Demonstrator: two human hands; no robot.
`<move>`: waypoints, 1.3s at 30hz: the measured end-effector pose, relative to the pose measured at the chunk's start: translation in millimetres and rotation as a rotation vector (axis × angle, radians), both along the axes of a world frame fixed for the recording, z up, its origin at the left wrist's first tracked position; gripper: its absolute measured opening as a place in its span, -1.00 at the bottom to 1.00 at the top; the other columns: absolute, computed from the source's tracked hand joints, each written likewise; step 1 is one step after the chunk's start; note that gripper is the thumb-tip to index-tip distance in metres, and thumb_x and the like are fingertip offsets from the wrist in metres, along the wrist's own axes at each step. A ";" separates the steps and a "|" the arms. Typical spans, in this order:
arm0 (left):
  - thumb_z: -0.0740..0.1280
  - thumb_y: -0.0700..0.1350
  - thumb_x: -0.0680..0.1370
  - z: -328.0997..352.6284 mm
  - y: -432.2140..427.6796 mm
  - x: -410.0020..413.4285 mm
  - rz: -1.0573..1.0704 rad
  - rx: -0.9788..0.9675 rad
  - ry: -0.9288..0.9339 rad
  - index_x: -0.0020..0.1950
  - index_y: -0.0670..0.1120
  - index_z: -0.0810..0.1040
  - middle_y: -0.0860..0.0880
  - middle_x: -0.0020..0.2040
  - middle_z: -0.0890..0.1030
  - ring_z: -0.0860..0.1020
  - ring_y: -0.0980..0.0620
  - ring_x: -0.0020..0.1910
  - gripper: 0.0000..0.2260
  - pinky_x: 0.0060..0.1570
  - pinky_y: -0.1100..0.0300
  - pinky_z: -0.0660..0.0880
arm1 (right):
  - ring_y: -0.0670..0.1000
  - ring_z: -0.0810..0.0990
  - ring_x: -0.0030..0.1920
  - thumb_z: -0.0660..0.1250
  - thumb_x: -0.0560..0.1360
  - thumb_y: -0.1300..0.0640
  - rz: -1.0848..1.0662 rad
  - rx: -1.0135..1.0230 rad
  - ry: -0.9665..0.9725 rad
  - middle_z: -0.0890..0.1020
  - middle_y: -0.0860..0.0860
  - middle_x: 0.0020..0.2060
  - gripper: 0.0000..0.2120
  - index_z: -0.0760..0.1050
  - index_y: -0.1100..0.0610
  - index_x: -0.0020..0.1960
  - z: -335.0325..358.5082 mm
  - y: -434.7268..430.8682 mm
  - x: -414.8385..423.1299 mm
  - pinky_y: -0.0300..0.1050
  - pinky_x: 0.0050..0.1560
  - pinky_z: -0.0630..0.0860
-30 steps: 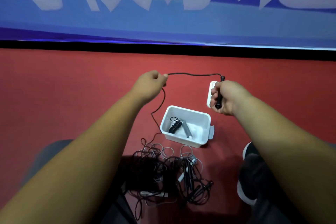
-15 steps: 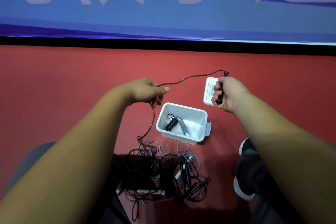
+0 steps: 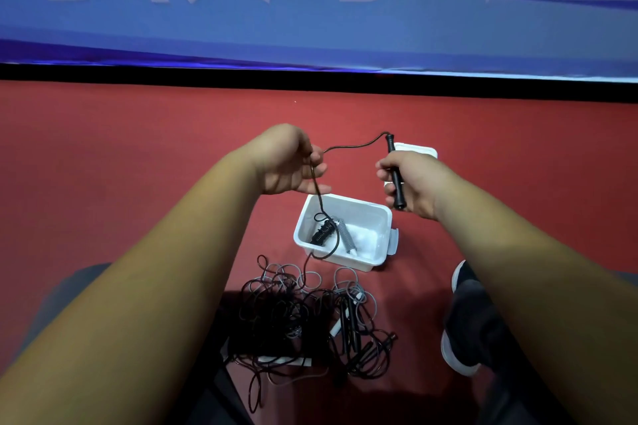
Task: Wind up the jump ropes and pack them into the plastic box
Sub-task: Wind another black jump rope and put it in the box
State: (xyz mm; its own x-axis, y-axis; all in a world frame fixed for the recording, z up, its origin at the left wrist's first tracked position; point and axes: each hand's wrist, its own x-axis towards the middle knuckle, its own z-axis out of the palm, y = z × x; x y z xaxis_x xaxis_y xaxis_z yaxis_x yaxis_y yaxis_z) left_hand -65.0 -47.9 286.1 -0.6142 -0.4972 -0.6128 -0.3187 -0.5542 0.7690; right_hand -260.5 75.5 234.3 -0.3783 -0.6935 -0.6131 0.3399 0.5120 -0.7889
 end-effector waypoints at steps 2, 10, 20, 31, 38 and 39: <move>0.02 -0.29 0.67 -4.5 -1.1 -2.7 0.054 0.002 0.076 0.20 -0.14 0.38 -0.04 -0.28 0.47 0.58 -0.01 -0.26 -0.79 0.04 -0.30 0.65 | -0.08 0.37 -0.45 0.33 0.59 0.17 0.040 0.011 0.031 0.63 -0.03 -0.24 -0.91 0.61 0.09 0.04 -3.5 1.5 7.7 -0.20 -0.35 0.40; 0.01 -0.36 0.72 -15.6 2.1 -16.3 0.290 0.021 0.209 0.51 -0.16 0.36 -0.16 0.05 0.50 0.64 -0.06 -0.03 -0.62 -0.16 -0.26 0.67 | -0.11 0.28 -0.46 0.47 0.55 0.19 0.227 -0.041 -0.060 0.63 0.00 -0.05 -0.68 0.65 0.19 0.29 -14.1 8.4 49.2 -0.17 -0.34 0.41; 0.10 -0.21 0.76 -28.7 -6.5 -18.8 0.342 -0.085 0.094 0.15 -0.16 0.47 -0.11 -0.02 0.61 0.68 -0.03 -0.07 -0.84 -0.06 -0.02 0.70 | -0.09 0.30 -0.47 0.54 0.56 0.08 0.184 -0.149 0.027 0.79 0.08 0.01 -0.80 0.66 0.14 0.13 -4.3 10.9 52.4 -0.19 -0.38 0.33; 0.18 -0.47 0.59 -54.8 18.2 -16.4 -0.691 -0.396 -0.146 0.34 -0.08 0.59 -0.05 0.26 0.70 0.62 -0.03 0.28 -0.55 0.18 0.09 0.47 | -0.16 0.26 -0.55 0.42 0.63 0.15 -0.167 -0.206 -0.077 0.80 0.01 -0.02 -0.85 0.59 0.15 0.18 19.2 -4.4 13.8 -0.28 -0.51 0.31; 0.30 -0.27 0.64 -64.5 11.9 0.4 -1.028 -0.345 -0.355 0.22 0.07 0.67 0.06 0.21 0.71 0.65 0.00 0.19 -0.70 0.03 0.09 0.47 | -0.17 0.24 -0.58 0.34 0.68 0.12 -0.345 -0.269 -0.213 0.79 -0.09 -0.02 -0.97 0.53 0.01 0.07 32.4 0.6 -12.4 -0.30 -0.47 0.27; 0.28 -0.30 0.65 -63.1 13.0 0.9 -1.022 -0.313 -0.363 0.23 0.03 0.65 0.03 0.20 0.72 0.67 -0.03 0.20 -0.71 -0.06 0.15 0.44 | -0.17 0.24 -0.58 0.34 0.69 0.11 -0.359 -0.269 -0.213 0.79 -0.10 -0.01 -0.98 0.54 0.01 0.08 32.7 1.6 -14.8 -0.29 -0.47 0.27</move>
State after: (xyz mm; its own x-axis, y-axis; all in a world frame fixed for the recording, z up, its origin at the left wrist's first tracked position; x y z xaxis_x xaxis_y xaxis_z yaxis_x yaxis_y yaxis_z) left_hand -64.0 -34.9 223.0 -0.6321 -0.0267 -0.7745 -0.7451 0.2956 0.5979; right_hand -275.2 77.1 266.9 -0.5078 -0.6867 -0.5202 0.6253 0.1215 -0.7709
